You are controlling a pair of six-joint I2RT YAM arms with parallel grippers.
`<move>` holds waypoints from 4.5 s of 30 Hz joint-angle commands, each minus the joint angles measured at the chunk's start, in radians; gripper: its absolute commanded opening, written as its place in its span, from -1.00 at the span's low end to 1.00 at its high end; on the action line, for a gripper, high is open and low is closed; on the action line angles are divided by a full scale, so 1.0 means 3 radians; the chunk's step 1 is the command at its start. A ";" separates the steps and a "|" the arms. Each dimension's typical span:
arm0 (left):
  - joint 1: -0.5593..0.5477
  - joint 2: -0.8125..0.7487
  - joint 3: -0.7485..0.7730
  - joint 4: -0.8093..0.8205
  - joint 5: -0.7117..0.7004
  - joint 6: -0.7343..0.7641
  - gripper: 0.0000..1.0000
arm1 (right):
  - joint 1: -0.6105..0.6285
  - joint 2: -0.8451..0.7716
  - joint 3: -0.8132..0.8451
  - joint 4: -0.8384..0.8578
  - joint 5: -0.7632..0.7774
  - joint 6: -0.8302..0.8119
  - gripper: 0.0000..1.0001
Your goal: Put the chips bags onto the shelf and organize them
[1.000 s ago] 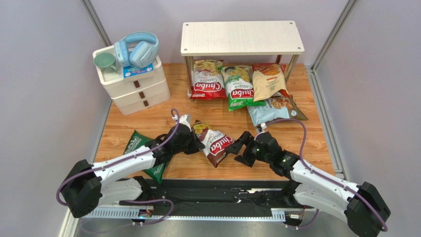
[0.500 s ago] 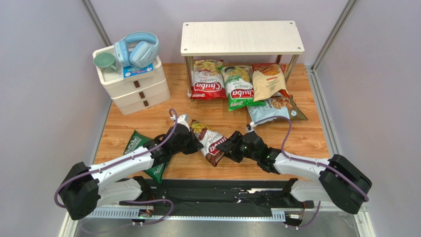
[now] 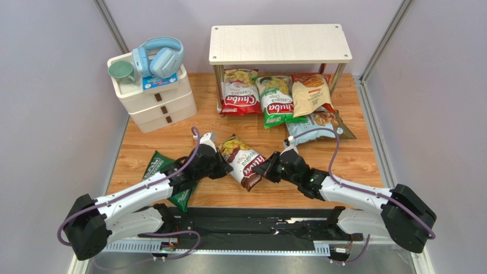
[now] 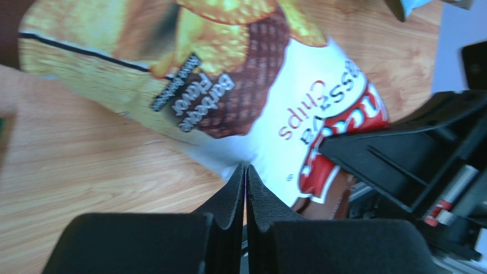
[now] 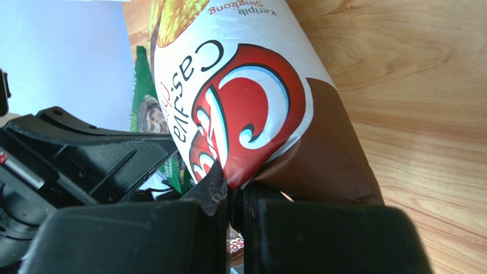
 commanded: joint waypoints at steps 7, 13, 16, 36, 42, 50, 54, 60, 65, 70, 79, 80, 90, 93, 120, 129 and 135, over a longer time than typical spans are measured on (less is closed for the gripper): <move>0.0029 -0.1256 0.0322 -0.1645 -0.1151 -0.0235 0.07 | 0.0121 0.0093 0.1596 -0.1519 -0.0279 -0.1642 -1.00; 0.0152 -0.1748 0.0563 -0.2429 -0.1613 -0.0302 0.14 | 0.0203 0.0052 0.2390 -0.2107 -0.0360 -0.2200 -1.00; 0.0152 -0.1794 0.0553 -0.2487 -0.1633 -0.0348 0.14 | 0.0213 0.0077 0.2876 -0.2307 -0.0371 -0.2485 -1.00; 0.0152 -0.1661 0.0241 -0.2088 -0.1102 -0.0373 0.06 | -0.0420 0.2121 0.6742 -0.2512 0.0043 -0.3270 -1.00; 0.0152 -0.1712 0.0200 -0.2088 -0.1056 -0.0358 0.04 | -0.0768 0.2459 0.6605 -0.1679 0.0044 -0.3203 -1.00; 0.0152 -0.1722 0.0149 -0.2129 -0.1009 -0.0374 0.01 | -0.0840 0.2701 0.6110 -0.0759 0.0471 -0.2891 -1.00; 0.0147 -0.1779 0.0103 -0.2185 -0.1025 -0.0394 0.01 | -0.0748 0.2491 0.5490 -0.0211 0.0963 -0.2809 -1.00; 0.0152 -0.1820 0.0057 -0.2195 -0.1050 -0.0379 0.01 | -0.0580 0.2292 0.4985 0.0142 0.1781 -0.2916 -1.00; 0.0152 -0.1753 0.0056 -0.2149 -0.1040 -0.0358 0.01 | -0.0339 0.2311 0.4814 0.0673 0.2656 -0.3222 -1.00; 0.0147 -0.1651 0.0128 -0.2185 -0.1025 -0.0302 0.00 | -0.0267 0.2653 0.5228 0.0455 0.2580 -0.3172 -1.00; 0.0152 -0.1733 0.0123 -0.2277 -0.1056 -0.0317 -0.06 | -0.0278 0.2951 0.5470 0.0173 0.2523 -0.2769 -1.00; 0.0152 -0.1718 0.0148 -0.2312 -0.1061 -0.0302 -0.06 | -0.0278 0.3002 0.5475 0.0183 0.2513 -0.2697 -1.00; 0.0152 -0.1723 0.0190 -0.2425 -0.1142 -0.0307 -0.06 | -0.0262 0.2921 0.5148 0.0137 0.2268 -0.2359 0.17; 0.0147 -0.1712 0.0159 -0.2395 -0.1137 -0.0312 -0.06 | -0.0262 0.2788 0.4902 0.0264 0.2186 -0.2410 0.37; 0.0152 -0.1523 0.0307 -0.2251 -0.1327 -0.0118 0.14 | -0.0283 0.1509 0.3449 0.0500 0.1588 -0.2159 0.73; 0.0152 -0.1549 0.0414 -0.2459 -0.1459 -0.0118 0.17 | -0.0278 0.1198 0.3195 0.0087 0.1128 -0.2017 0.73; 0.0280 -0.1513 0.0889 -0.3186 -0.2078 -0.0062 0.35 | -0.0252 0.0238 0.2249 -0.0430 0.0668 -0.2057 0.71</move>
